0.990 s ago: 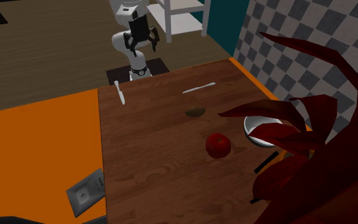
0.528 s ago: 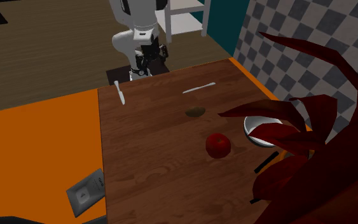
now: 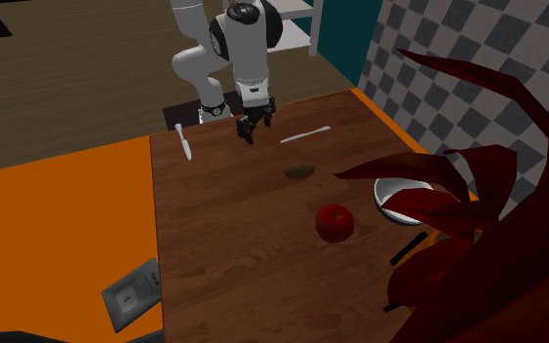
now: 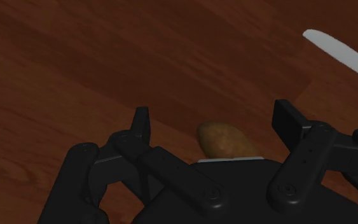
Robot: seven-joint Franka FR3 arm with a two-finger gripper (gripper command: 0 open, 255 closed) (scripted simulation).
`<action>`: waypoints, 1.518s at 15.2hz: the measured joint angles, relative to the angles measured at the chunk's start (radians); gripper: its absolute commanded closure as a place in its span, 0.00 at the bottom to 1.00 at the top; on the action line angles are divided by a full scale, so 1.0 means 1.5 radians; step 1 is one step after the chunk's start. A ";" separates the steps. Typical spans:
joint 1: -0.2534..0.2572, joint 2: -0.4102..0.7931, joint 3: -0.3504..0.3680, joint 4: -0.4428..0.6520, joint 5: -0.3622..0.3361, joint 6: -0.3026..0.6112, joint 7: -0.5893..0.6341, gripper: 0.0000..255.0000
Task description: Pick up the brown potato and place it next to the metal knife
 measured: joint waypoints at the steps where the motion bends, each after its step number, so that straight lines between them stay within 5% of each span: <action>1: 0.005 0.022 0.001 0.006 0.004 0.013 -0.019 0.00; 11: 0.042 0.247 0.039 0.152 0.034 0.072 -0.186 0.00; 23: 0.045 0.298 0.047 0.135 0.041 0.138 -0.204 0.00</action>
